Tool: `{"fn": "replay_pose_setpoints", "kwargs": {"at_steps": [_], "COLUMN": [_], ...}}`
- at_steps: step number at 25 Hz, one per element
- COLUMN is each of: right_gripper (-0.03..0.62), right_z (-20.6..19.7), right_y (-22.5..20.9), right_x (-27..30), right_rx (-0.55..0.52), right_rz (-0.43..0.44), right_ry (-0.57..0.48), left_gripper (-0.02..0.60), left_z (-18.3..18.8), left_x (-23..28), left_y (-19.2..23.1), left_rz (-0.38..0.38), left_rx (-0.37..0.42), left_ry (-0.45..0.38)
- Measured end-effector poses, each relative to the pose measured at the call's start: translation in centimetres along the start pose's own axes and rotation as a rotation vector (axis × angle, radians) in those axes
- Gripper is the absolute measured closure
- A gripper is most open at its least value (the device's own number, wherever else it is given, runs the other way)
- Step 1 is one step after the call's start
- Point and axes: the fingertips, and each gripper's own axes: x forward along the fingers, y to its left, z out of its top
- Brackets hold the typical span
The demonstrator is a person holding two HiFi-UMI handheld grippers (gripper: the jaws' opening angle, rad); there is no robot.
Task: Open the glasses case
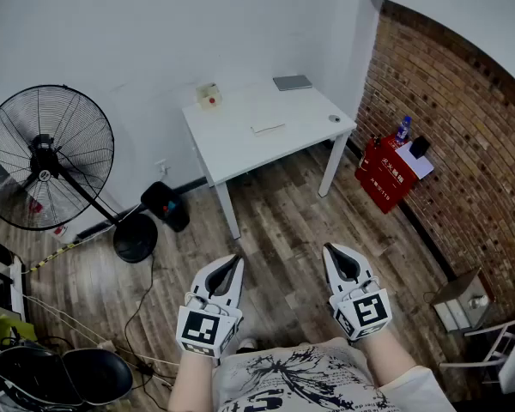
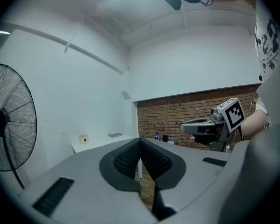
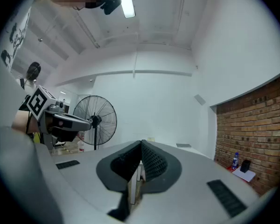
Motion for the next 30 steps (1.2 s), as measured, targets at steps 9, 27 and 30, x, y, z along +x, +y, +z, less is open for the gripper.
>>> {"fn": "replay_pose_setpoints", "kwargs": {"at_steps": [9, 27, 30], "right_gripper": [0.582, 0.083, 0.085], "right_z": [0.1, -0.4, -1.0], "right_y": [0.0, 4.8, 4.1], "right_x": [1.2, 10.1, 11.8], "right_rx": [0.012, 0.035, 0.044], "right_rz": [-0.029, -0.085, -0.082], "right_ry": [0.016, -0.013, -0.003], "left_gripper": [0.568, 0.568, 0.568], "left_z": [0.4, -1.8, -2.2], "left_x": [0.5, -0.3, 0.7], "left_y": [1.5, 11.0, 12.3], "left_rz": [-0.013, -0.093, -0.079], "left_rx": [-0.009, 0.023, -0.001], "left_ry": [-0.006, -0.030, -0.044]}}
